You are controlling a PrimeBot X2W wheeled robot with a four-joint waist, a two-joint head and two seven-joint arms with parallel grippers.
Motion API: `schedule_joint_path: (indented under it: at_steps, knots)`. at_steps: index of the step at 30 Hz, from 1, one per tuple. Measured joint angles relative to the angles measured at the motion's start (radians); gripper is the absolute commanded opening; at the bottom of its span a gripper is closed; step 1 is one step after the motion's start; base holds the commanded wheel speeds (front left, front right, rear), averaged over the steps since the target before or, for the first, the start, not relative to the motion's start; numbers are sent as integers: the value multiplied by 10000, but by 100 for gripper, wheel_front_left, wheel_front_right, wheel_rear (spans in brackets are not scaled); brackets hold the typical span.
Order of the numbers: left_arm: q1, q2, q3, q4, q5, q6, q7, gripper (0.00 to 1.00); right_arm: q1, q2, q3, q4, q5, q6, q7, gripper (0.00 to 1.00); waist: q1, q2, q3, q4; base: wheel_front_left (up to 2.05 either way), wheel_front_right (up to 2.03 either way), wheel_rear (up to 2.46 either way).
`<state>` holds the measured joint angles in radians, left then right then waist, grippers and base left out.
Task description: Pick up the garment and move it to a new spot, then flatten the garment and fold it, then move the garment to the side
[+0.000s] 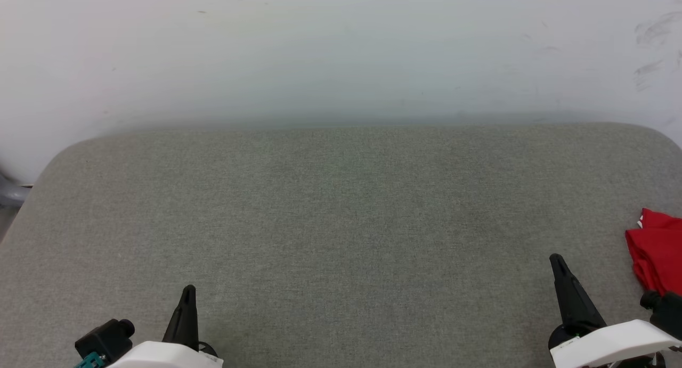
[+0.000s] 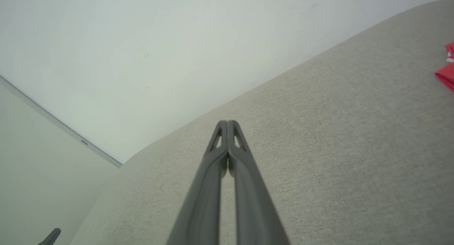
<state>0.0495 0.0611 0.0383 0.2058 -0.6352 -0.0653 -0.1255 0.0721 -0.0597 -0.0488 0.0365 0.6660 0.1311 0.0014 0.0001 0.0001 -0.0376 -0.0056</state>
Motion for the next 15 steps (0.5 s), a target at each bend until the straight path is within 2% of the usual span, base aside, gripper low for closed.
schedule_joint_path:
  at_steps: [15]
  knots:
    - [-346,-19,159,79,-2136,-142,520,0,-377,-36,-54,441,2146,0,174,0,0,0,63,9,0,0,0]
